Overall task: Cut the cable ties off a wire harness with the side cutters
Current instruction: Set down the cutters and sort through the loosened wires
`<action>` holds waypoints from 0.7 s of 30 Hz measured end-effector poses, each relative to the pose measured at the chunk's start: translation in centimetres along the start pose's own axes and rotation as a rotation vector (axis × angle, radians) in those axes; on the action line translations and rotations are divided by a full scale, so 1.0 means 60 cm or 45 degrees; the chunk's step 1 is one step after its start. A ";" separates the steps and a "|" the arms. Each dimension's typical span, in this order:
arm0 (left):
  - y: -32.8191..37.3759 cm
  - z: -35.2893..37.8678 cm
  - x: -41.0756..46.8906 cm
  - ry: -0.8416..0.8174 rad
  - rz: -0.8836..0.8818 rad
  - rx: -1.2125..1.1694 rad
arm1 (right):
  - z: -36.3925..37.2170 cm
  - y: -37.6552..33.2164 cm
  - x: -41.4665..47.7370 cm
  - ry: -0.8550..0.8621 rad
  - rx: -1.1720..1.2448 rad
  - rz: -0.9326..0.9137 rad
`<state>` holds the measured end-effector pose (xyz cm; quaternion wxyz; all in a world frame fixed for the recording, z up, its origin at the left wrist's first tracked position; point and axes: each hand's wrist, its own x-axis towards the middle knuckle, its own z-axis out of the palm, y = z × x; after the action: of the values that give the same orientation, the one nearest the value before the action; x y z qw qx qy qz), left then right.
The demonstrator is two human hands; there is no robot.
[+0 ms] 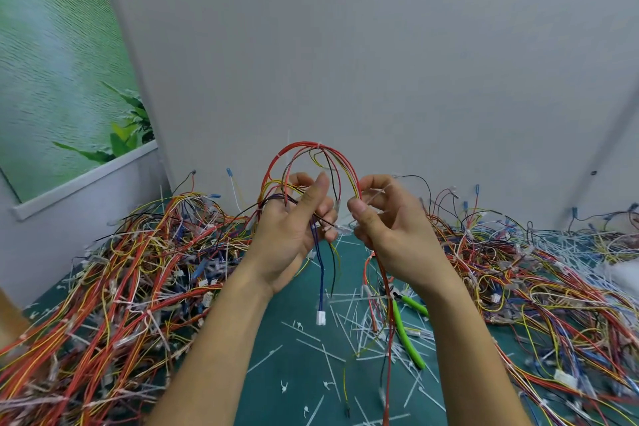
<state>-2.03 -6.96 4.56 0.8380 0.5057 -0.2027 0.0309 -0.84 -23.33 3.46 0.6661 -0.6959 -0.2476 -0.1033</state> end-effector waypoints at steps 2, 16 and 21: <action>-0.001 0.002 0.000 -0.003 -0.016 -0.008 | 0.006 0.000 -0.001 0.020 -0.014 -0.012; 0.001 0.013 -0.004 0.025 0.018 -0.038 | 0.013 -0.006 -0.002 0.109 -0.092 -0.078; 0.000 0.021 -0.005 0.058 0.063 -0.024 | 0.009 -0.009 -0.003 0.148 -0.091 -0.050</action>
<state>-2.71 -8.01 4.93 0.8461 0.4919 -0.1962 0.0613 -1.33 -22.84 3.81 0.6519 -0.7072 -0.2181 -0.1653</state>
